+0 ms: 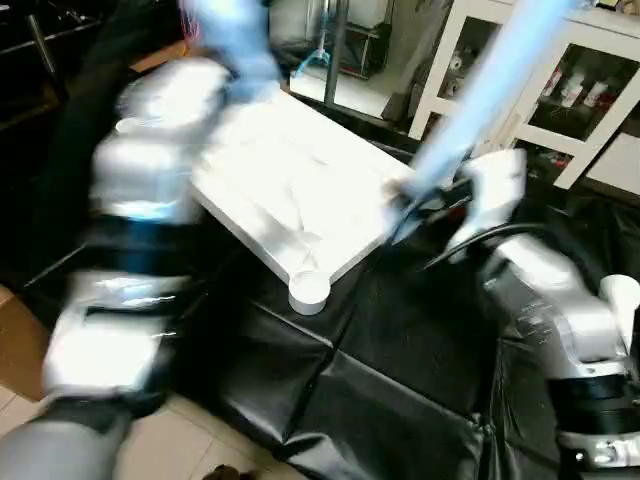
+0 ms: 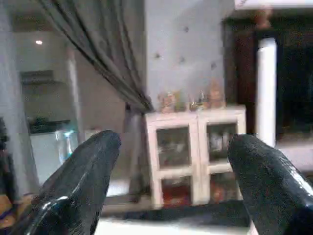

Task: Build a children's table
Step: Pick table leg

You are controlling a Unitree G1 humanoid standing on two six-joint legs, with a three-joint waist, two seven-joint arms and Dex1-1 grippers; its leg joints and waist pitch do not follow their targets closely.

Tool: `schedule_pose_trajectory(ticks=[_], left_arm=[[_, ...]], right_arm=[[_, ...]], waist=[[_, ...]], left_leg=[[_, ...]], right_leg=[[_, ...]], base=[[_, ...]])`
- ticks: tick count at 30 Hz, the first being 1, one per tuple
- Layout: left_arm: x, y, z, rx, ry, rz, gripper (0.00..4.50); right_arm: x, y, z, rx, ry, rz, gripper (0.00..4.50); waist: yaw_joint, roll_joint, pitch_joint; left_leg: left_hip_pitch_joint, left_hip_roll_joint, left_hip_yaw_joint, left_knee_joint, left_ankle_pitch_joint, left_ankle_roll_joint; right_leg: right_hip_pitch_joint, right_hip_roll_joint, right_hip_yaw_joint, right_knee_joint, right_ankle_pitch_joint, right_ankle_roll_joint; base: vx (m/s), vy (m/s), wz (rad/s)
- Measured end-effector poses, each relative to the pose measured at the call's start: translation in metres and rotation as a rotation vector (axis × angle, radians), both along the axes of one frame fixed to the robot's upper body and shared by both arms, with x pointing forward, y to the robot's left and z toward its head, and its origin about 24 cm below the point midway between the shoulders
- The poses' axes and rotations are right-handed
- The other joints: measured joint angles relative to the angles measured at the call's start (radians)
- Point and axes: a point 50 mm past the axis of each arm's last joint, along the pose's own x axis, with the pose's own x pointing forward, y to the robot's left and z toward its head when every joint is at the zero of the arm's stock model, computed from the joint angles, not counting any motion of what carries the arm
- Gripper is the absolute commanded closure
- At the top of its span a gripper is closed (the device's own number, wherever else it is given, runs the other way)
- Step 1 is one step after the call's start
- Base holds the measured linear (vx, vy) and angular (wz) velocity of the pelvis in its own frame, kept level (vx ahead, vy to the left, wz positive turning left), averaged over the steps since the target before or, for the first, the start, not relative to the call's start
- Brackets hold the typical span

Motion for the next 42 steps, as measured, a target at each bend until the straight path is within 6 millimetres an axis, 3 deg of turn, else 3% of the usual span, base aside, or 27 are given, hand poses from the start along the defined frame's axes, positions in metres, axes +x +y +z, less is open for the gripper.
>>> schedule_pose_trajectory(ticks=[2,6,13,16,20,28,36,42], left_arm=[[-0.006,0.020,-0.030,0.134,0.101,-0.050,0.34],[-0.018,0.025,-0.090,0.404,0.300,-0.229,0.14],[-0.020,0.028,-0.148,0.668,0.411,-0.350,0.00],[-0.016,0.024,-0.158,0.736,0.435,-0.387,0.00],[-0.008,0.015,-0.153,0.809,0.425,-0.441,0.00],[-0.004,0.015,-0.169,0.978,0.485,-0.465,0.00],[-0.003,0.018,-0.179,1.112,0.501,-0.447,0.00],[-0.002,0.014,-0.183,1.089,0.491,-0.431,0.45]], right_arm=[[-0.002,-0.006,-0.004,0.008,0.011,-0.033,2.64],[-0.008,-0.005,-0.010,0.016,0.031,-0.014,2.64],[-0.023,0.000,-0.010,0.021,0.020,0.066,2.64],[-0.031,0.001,-0.012,0.012,0.036,0.098,2.64],[-0.042,0.003,-0.014,-0.016,0.053,0.143,2.64],[-0.054,-0.003,-0.015,-0.064,0.085,0.157,2.64],[-0.060,-0.010,-0.012,-0.086,0.086,0.159,2.64],[-0.060,-0.013,-0.011,-0.094,0.090,0.153,2.64]], waist=[[0.000,0.001,0.000],[0.017,0.004,0.002],[0.019,0.010,0.003],[0.017,0.024,0.003],[0.016,0.046,0.001],[-0.007,0.066,-0.001],[-0.011,0.069,-0.002],[-0.009,0.070,-0.002]], left_leg=[[0.000,0.000,0.001,-0.002,0.000,0.000],[0.000,0.000,0.002,-0.003,0.001,-0.001],[0.006,0.000,0.002,-0.004,0.001,-0.002],[0.006,-0.001,0.002,-0.004,0.001,-0.002],[0.007,-0.001,0.002,-0.005,0.001,-0.002],[0.007,-0.001,0.002,-0.007,0.001,-0.002],[0.008,-0.002,0.002,-0.007,0.001,-0.002],[0.008,-0.002,0.002,-0.007,0.001,-0.002]], right_leg=[[-0.001,0.000,0.000,0.000,-0.001,0.000],[-0.001,0.000,0.000,0.000,-0.002,-0.001],[0.003,0.000,0.002,0.001,-0.001,-0.003],[0.003,0.000,0.002,0.001,0.000,-0.003],[0.003,0.000,0.003,0.001,0.000,-0.004],[0.003,0.000,0.003,-0.001,0.000,-0.003],[0.003,0.000,0.003,-0.001,0.000,-0.004],[0.004,0.000,0.003,-0.001,0.000,-0.004]], base=[[0.000,0.000,0.00],[0.000,0.000,0.00],[0.000,0.000,0.00],[0.000,0.000,0.00],[0.000,0.000,0.00],[0.000,0.000,0.00],[0.000,0.000,0.00],[0.000,0.000,0.00]])
